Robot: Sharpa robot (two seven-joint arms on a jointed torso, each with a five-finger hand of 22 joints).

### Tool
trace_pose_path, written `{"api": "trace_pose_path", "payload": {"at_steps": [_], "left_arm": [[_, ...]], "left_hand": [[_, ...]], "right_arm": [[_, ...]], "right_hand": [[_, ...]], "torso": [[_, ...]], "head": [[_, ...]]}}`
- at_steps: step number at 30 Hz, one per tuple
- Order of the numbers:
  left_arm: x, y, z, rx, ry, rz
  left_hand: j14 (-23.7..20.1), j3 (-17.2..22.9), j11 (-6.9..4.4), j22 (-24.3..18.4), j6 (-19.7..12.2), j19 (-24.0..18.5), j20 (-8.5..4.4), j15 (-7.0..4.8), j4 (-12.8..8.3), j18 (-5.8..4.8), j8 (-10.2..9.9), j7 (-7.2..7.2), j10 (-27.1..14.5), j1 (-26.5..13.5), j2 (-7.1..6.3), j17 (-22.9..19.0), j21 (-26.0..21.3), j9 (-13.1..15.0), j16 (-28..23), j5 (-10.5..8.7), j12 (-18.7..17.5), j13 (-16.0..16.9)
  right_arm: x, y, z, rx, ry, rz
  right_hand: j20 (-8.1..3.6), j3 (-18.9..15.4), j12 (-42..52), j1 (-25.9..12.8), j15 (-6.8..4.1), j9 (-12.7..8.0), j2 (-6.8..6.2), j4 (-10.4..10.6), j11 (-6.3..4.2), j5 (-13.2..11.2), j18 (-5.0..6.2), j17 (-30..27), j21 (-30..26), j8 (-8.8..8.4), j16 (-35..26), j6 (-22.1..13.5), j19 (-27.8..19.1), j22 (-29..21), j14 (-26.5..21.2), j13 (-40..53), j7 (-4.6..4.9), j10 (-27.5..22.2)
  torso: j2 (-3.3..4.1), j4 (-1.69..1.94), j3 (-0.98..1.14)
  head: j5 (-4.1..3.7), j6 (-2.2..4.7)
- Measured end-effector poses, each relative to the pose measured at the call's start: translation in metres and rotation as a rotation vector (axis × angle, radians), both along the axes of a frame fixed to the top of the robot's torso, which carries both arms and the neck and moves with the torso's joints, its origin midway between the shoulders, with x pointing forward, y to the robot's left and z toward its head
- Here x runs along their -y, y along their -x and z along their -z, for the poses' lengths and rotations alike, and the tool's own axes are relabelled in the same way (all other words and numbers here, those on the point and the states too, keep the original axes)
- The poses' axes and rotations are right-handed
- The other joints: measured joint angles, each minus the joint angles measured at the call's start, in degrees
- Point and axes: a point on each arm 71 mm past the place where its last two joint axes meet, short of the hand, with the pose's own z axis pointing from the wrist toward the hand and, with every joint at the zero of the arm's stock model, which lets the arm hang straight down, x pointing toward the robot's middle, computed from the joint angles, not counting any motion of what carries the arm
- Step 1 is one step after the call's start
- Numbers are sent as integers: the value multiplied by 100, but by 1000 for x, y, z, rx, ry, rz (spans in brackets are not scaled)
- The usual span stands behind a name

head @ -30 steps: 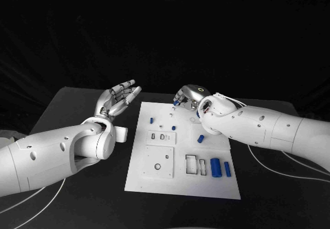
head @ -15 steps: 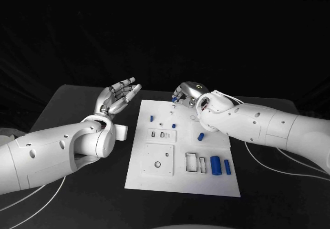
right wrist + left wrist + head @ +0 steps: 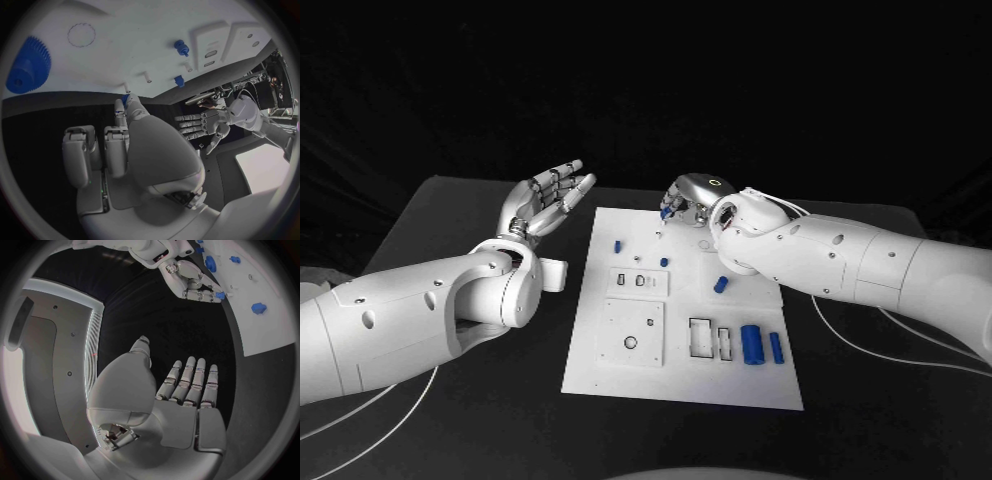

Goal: Assemble the parts on the task board

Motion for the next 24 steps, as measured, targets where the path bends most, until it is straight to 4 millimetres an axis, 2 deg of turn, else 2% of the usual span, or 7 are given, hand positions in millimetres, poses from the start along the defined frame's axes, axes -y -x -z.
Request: {"api": "trace_pose_path", "payload": {"at_steps": [24], "left_arm": [[1, 0, 0, 0, 1, 2]], "left_hand": [[0, 0, 0, 0, 0, 0, 0, 0, 0, 0, 0, 0, 0, 29, 30, 0, 0, -1, 22, 0, 0, 0]], "right_arm": [[-5, -2, 4, -31, 30, 7]], "right_hand": [[0, 1, -9, 0, 0, -19, -1, 2, 11, -1, 0, -2, 0, -66, 23, -34, 0, 4, 0, 2, 15, -15]], "torso": [[4, 2, -1]], "head": [[-10, -13]]}}
